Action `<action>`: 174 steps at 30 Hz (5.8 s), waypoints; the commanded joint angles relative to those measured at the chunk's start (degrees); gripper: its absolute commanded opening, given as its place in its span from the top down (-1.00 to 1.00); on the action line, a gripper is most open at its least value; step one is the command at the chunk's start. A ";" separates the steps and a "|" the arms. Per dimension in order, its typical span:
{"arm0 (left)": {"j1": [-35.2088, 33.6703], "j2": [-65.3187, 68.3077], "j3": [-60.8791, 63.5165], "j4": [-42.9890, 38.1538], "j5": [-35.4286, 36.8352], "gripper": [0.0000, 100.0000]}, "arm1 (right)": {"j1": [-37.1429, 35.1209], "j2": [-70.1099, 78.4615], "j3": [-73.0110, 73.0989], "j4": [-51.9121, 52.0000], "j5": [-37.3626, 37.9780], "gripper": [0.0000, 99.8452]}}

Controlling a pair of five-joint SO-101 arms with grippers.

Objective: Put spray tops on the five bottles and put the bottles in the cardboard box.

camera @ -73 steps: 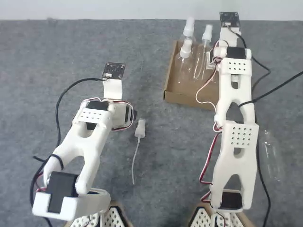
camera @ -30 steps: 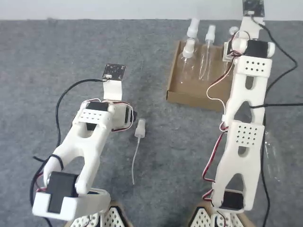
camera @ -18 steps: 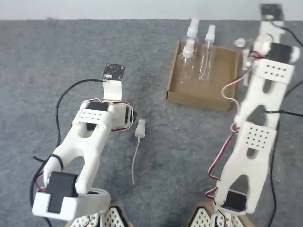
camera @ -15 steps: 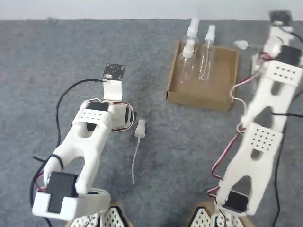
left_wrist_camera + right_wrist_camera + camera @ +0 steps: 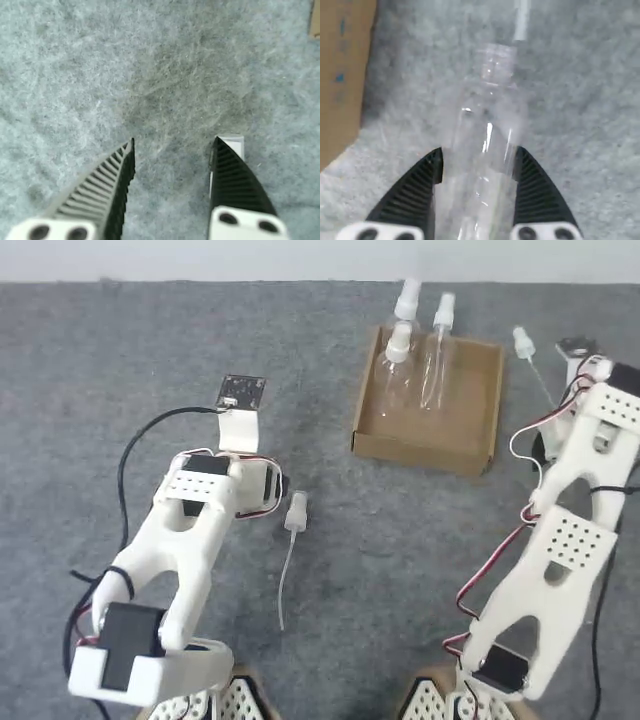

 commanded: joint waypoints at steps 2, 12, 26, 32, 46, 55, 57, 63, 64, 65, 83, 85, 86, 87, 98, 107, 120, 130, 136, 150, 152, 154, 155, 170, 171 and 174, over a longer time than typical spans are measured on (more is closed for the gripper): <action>-0.18 -3.16 -0.22 -1.49 0.53 0.55 | 0.40 -3.82 -0.09 1.54 0.88 0.56; -0.18 -3.16 -0.22 -1.58 0.53 0.55 | -4.53 -15.16 -7.21 2.24 -5.80 0.56; -0.18 -3.16 -0.22 -2.55 0.35 0.55 | -26.07 -11.74 -7.12 -16.84 -22.24 0.57; -0.18 -3.16 -0.22 -2.64 0.26 0.55 | -26.24 -4.79 -7.21 -23.34 -26.99 0.57; -0.18 -3.16 -0.22 -2.64 0.44 0.55 | -25.63 -1.89 -7.03 -25.98 -27.16 0.57; -0.18 -3.16 -0.22 -2.64 0.44 0.55 | -21.67 -0.48 -7.30 -26.07 -26.64 0.57; -0.18 -3.16 -0.22 -2.64 0.44 0.55 | -20.70 -0.13 -7.30 -25.98 -26.81 0.57; -0.18 -3.16 -0.22 -2.64 0.44 0.55 | -20.70 -1.36 -10.64 -23.60 -27.08 0.57; -0.18 -3.16 -0.22 -2.64 0.44 0.55 | -20.88 -1.63 -11.96 -22.46 -27.08 0.57; -0.18 -3.16 -0.22 -2.64 0.44 0.55 | -21.41 -1.80 -13.54 -21.23 -27.08 0.57; -0.26 -3.16 -0.22 -2.46 0.44 0.55 | -27.21 5.05 -20.84 -17.89 -26.99 0.57; -0.26 -3.16 -0.22 -2.55 0.44 0.55 | -26.51 5.85 -20.75 -18.95 -26.90 0.57; -0.26 -3.16 -0.22 -2.55 0.44 0.55 | -25.80 6.11 -20.40 -19.56 -26.81 0.57; -0.26 -3.16 -0.22 -2.55 0.44 0.55 | -25.27 6.55 -20.48 -19.91 -26.99 0.57; -0.26 -3.16 -0.22 -2.55 0.44 0.55 | -22.29 8.13 -20.57 -19.91 -27.08 0.57; -0.26 -3.16 -0.13 -2.46 0.44 0.55 | -21.76 10.24 -20.75 -22.90 -26.81 0.57; -0.26 -3.16 -0.13 -2.37 0.44 0.55 | -20.88 11.65 -21.01 -25.10 -26.90 0.99; -0.26 -3.16 -0.13 -2.55 0.44 0.55 | -19.47 9.54 -31.82 -16.66 -27.16 0.99; -0.26 -3.16 -0.13 -2.64 0.44 0.55 | -17.63 4.00 -31.91 -11.38 -27.16 0.99; -0.26 -3.16 -0.22 -2.64 0.44 0.55 | -14.37 -12.53 -29.36 2.77 -25.05 0.99; -0.26 -3.16 -0.22 -2.64 0.44 0.55 | -12.79 -16.57 -23.91 2.77 -24.97 0.99; -0.26 -3.16 -0.22 -2.64 0.44 0.55 | -11.56 -22.02 -16.09 2.77 -24.79 0.99; -0.26 -3.16 -0.22 -2.64 0.44 0.55 | -11.21 -25.27 -11.69 2.68 -23.91 0.99; -0.26 -3.16 -0.13 -2.37 0.44 0.55 | -19.12 -79.16 68.40 -16.40 -17.41 0.99; -0.26 -3.16 -0.13 -2.37 0.44 0.55 | -20.79 -82.77 74.99 -19.91 -17.32 0.99; -0.26 -3.16 0.13 -2.46 0.44 0.55 | -26.86 -91.56 92.40 -28.53 -17.32 0.99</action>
